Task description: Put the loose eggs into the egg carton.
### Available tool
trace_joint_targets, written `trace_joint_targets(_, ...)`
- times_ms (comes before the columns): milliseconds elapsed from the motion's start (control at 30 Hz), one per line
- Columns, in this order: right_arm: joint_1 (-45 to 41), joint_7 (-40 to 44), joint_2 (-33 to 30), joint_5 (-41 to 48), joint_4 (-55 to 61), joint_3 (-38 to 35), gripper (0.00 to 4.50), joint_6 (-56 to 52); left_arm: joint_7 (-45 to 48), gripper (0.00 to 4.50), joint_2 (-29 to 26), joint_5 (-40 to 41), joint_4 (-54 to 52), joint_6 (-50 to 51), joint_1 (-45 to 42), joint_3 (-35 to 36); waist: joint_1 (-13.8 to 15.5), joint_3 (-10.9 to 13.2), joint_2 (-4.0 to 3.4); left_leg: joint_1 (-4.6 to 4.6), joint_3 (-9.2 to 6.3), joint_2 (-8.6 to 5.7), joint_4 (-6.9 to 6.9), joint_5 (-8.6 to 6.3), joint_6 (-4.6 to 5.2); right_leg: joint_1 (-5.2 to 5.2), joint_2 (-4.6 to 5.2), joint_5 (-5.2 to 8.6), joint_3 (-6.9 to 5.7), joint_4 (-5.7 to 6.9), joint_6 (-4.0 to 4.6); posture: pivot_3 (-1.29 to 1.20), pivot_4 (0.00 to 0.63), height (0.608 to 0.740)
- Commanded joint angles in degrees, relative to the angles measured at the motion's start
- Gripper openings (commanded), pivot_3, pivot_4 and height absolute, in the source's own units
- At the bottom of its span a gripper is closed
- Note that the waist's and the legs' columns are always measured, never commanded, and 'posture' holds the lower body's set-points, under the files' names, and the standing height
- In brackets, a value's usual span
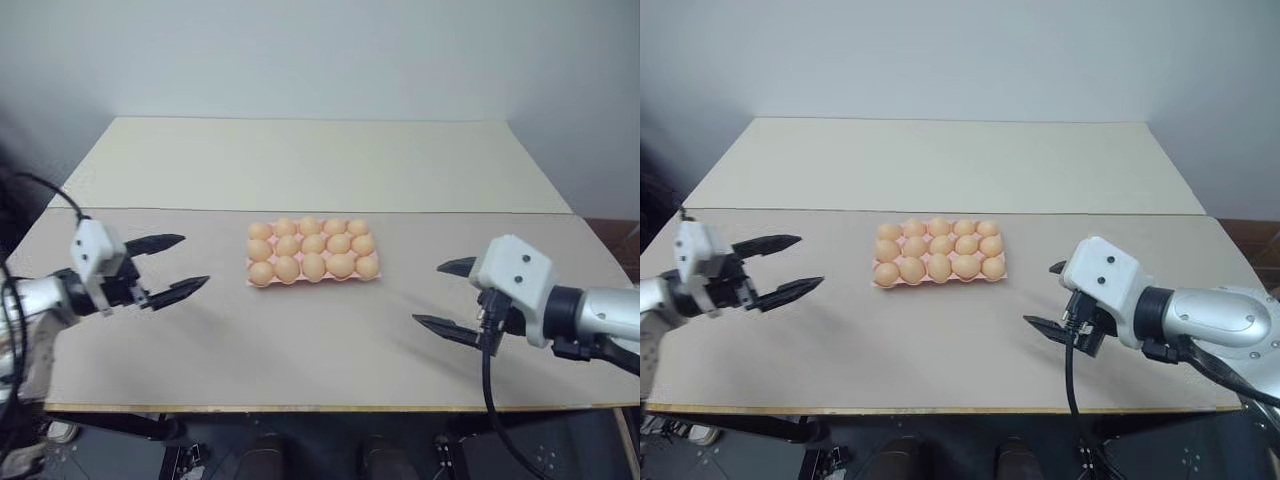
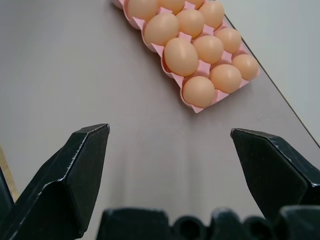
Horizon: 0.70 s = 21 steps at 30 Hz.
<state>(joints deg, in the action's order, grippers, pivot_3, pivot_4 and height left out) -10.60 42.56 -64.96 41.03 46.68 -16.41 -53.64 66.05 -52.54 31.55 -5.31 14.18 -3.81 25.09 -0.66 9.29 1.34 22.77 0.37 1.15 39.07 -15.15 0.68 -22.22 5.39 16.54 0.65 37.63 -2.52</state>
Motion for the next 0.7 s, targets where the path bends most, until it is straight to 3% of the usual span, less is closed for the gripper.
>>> trace_joint_targets(33, 0.93, 7.01, -2.75, -3.31, -4.31, -1.42, 4.5, 6.92, -0.34, 4.46, -1.26, 2.67, -7.17, 3.62, 5.94, 7.51, 0.13, 0.0, 0.0, 0.03, 0.0, -0.01, -0.01, 0.0, 0.0, -0.03, 0.0, 0.0, -0.01, -0.03, 0.0, 0.0, 0.15, 0.74)
trace_joint_targets(333, 3.0, 17.85, -4.86, -6.84, -15.17, -3.75, 4.5, 14.84, -2.4, 4.46, 0.41, 4.99, -18.34, 8.65, 17.72, 18.54, 0.13, 0.0, 0.0, -0.02, 0.04, 0.02, -0.02, 0.0, 0.0, 0.0, -0.02, 0.0, 0.01, -0.03, 0.01, 0.0, 0.15, 0.74)
trace_joint_targets(700, 2.88, 21.85, -5.66, -11.25, -19.95, -2.44, 4.5, 19.66, -4.33, 4.46, 1.57, 5.42, -21.34, 8.49, 20.55, 19.99, 0.03, 0.0, 0.0, -0.08, 0.12, 0.01, -0.06, 0.0, 0.0, -0.01, -0.04, 0.0, 0.09, 0.0, 0.01, 0.0, 0.15, 0.74)
